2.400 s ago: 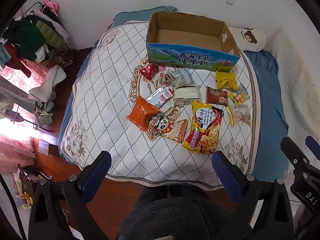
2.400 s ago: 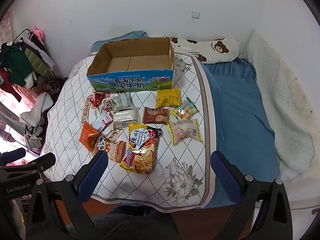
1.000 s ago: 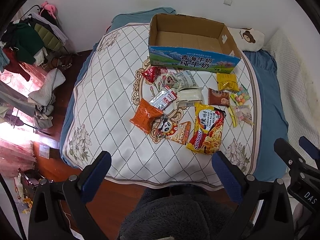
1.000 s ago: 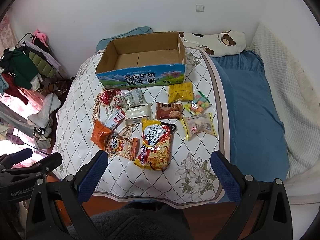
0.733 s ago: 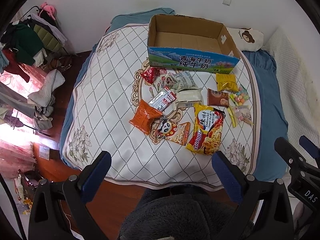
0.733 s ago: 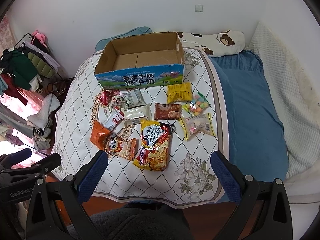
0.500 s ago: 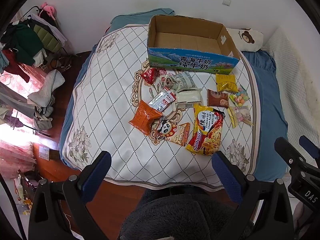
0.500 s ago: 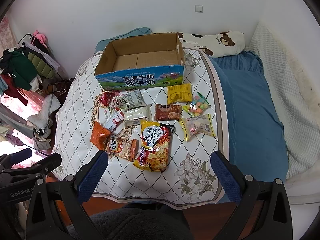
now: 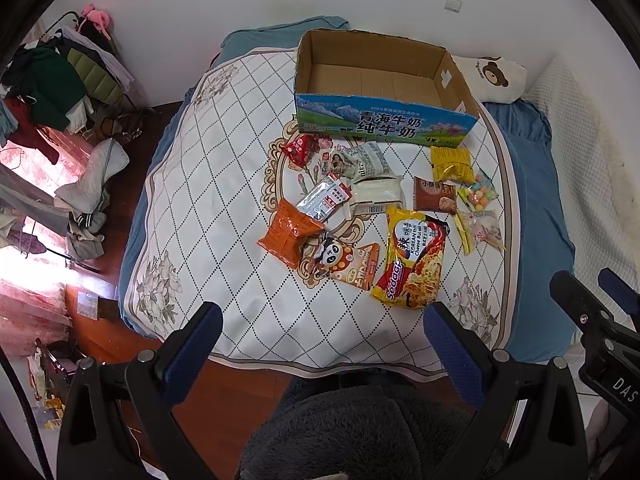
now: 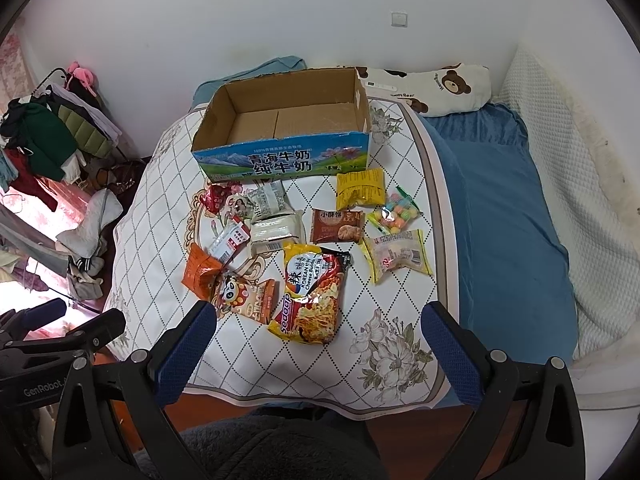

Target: Organize snacks

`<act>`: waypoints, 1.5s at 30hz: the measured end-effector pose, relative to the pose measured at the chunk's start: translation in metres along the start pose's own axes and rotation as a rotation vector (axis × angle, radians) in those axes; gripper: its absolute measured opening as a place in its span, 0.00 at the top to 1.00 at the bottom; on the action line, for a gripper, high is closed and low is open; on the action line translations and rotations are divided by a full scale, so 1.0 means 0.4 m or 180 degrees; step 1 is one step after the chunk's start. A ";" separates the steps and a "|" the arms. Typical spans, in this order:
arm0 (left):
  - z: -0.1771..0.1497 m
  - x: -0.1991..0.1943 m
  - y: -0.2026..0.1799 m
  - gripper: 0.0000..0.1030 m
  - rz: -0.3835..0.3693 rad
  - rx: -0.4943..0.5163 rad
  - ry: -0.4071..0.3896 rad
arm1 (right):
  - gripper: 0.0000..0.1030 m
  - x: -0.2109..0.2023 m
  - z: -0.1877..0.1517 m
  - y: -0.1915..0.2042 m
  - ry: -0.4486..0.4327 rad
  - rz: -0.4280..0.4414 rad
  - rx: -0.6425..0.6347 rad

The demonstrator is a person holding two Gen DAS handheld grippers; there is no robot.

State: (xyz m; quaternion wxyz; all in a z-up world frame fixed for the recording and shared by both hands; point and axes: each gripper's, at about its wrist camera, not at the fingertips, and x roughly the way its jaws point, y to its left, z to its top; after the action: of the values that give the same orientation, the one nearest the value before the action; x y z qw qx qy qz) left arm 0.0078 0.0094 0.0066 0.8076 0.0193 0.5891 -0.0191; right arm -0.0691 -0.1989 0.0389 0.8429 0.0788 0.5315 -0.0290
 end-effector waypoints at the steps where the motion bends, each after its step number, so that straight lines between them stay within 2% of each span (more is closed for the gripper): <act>1: -0.003 -0.002 -0.003 0.00 0.0004 0.0001 -0.0002 | 0.00 -0.001 0.000 0.001 -0.0001 0.0001 -0.0002; 23: -0.011 -0.018 -0.011 0.00 -0.0026 -0.0010 -0.0036 | 0.00 -0.009 -0.006 0.000 -0.0026 0.0011 0.0000; 28: 0.004 0.005 0.008 0.00 -0.0008 -0.0104 -0.0041 | 0.00 0.017 0.007 -0.009 -0.0024 0.0004 0.0081; 31: 0.026 0.073 0.036 0.00 -0.0005 -0.0278 0.0065 | 0.00 0.101 0.019 -0.024 0.0073 0.0043 0.0175; 35: 0.046 0.211 0.081 0.00 0.0018 -0.0559 0.0375 | 0.00 0.291 0.022 -0.044 0.0305 -0.0004 0.0295; 39: 0.059 0.381 0.120 0.01 -0.0235 -0.0983 0.0825 | 0.00 0.518 0.008 -0.046 0.0741 0.0125 0.0469; 42: 0.065 0.502 0.130 0.03 -0.0453 -0.1324 0.1103 | 0.00 0.639 -0.015 -0.036 0.0933 0.0144 0.0499; 45: 0.065 0.617 0.135 0.04 -0.0725 -0.1701 0.1394 | 0.00 0.711 -0.030 -0.027 0.1022 0.0134 0.0554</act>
State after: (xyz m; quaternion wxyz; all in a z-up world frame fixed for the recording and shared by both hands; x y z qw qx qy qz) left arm 0.1107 0.0599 -0.2201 0.6315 -0.2546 0.7307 0.0503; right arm 0.0422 -0.1975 -0.2232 0.7376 0.1662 0.6529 -0.0443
